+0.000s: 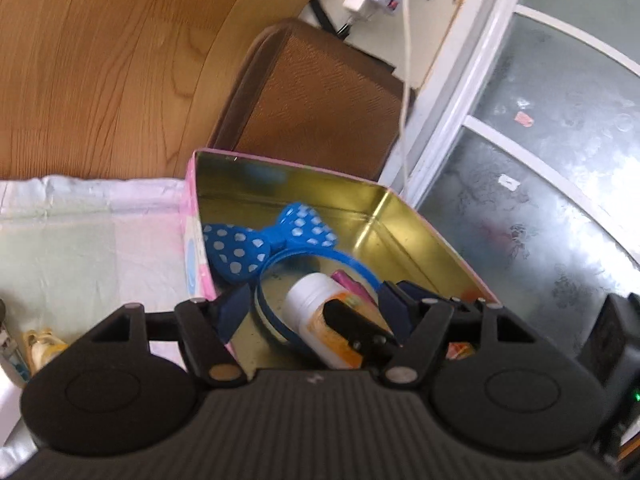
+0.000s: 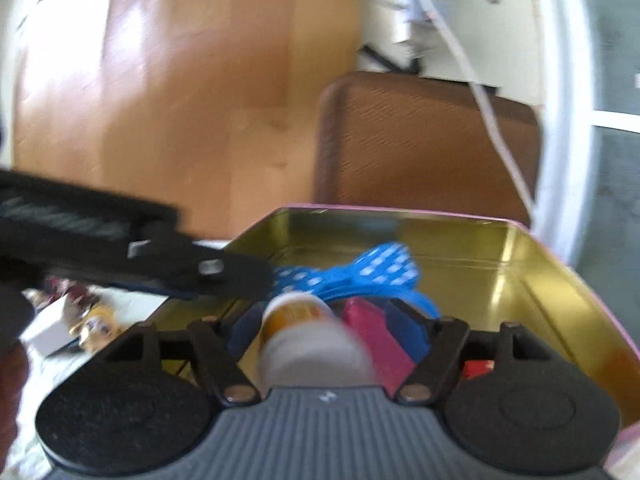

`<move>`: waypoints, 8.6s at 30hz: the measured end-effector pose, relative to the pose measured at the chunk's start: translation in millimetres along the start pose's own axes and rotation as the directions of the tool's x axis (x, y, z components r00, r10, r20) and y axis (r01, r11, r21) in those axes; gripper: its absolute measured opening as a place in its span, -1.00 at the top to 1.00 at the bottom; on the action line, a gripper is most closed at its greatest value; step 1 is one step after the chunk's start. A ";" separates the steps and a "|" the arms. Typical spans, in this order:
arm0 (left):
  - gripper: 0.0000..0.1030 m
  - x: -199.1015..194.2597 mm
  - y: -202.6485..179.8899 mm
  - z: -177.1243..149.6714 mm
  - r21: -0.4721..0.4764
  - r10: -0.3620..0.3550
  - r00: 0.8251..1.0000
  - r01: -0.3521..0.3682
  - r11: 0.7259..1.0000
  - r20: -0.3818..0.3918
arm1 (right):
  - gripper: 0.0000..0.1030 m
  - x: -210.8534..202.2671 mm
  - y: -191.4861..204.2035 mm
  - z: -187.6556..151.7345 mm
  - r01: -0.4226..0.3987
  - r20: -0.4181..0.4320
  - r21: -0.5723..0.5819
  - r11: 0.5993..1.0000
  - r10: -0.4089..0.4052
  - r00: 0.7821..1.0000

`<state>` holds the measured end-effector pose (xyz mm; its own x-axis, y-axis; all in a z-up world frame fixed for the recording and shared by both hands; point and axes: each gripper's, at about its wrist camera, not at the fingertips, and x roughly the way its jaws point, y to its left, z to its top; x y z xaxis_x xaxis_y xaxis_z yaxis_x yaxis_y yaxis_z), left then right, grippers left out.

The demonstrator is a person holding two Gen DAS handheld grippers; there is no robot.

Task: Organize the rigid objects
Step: 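Carry the pill bottle into the tin and open the right gripper, then move the right gripper to the white plastic clip on the bed, then close the right gripper on the white plastic clip, then lift the white clip with the right gripper and carry it toward the pink tin, then lower the clip into the pink tin and open the right gripper, then withdraw the right gripper up and away from the tin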

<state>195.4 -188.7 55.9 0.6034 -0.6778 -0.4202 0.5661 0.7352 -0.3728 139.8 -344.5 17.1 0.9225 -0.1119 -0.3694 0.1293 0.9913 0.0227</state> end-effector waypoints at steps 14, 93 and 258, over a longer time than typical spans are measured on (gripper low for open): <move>-0.42 -123.4 65.8 -43.9 -0.039 0.144 0.977 -0.140 0.989 0.160 | -0.37 -65.9 40.5 6.7 -0.128 0.151 0.018 0.992 0.124 0.981; -0.46 -219.8 231.5 -84.5 -0.436 0.618 0.770 -0.507 0.744 0.159 | 0.83 22.6 335.5 -20.8 -0.447 -0.241 -0.590 0.672 0.382 0.892; -0.53 -108.6 40.0 -105.0 0.101 0.428 0.897 -0.438 0.893 0.107 | -0.11 -99.7 65.4 -47.9 0.010 0.106 0.177 0.984 -0.029 0.994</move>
<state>93.6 -84.4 -0.3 0.8440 -0.2948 -0.4480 0.2980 0.9523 -0.0652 38.9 -265.2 10.9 0.9517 -0.1472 -0.2693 0.2006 0.9624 0.1829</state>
